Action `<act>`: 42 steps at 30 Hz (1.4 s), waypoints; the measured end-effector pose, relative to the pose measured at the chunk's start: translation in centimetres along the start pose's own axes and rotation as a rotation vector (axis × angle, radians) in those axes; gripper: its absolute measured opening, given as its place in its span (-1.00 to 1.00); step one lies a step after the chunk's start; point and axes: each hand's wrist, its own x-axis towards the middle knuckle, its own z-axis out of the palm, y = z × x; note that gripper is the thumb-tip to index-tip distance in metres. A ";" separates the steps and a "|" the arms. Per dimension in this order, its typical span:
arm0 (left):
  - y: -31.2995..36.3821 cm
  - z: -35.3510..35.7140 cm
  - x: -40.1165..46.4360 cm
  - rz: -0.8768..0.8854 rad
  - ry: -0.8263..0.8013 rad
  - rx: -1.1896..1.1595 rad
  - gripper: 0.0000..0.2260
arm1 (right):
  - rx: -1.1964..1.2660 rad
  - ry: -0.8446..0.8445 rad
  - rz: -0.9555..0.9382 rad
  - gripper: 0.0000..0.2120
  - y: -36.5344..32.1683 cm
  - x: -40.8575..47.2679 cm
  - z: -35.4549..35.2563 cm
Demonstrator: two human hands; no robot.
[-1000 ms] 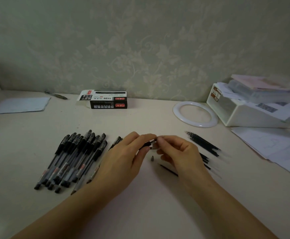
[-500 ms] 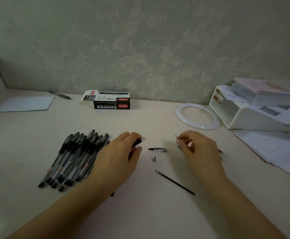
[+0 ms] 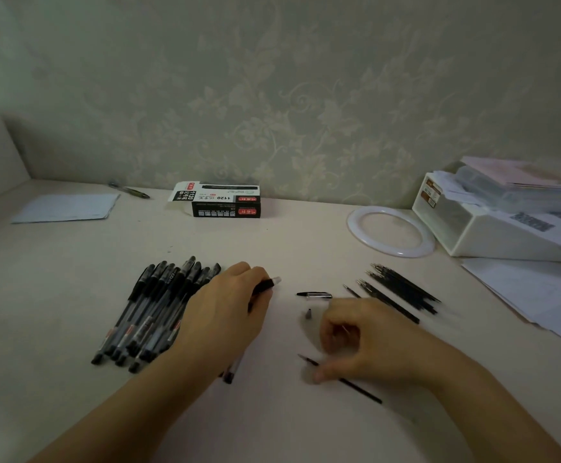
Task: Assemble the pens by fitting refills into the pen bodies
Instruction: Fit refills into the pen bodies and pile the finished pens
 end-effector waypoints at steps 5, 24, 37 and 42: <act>-0.3 -0.2 -0.2 -0.031 -0.055 0.044 -0.82 | -0.064 0.086 -0.030 -0.85 1.4 0.3 -0.4; -5.2 -6.7 1.1 -0.385 -0.256 0.208 -0.85 | -0.218 0.575 -0.093 -0.96 0.9 0.4 0.4; -5.5 -6.1 1.2 -0.361 -0.342 0.144 -0.94 | -0.203 0.557 -0.129 -0.95 0.9 0.4 0.6; -5.5 -6.0 1.1 -0.338 -0.341 0.081 -0.97 | -0.205 0.556 -0.141 -0.95 0.8 0.5 0.6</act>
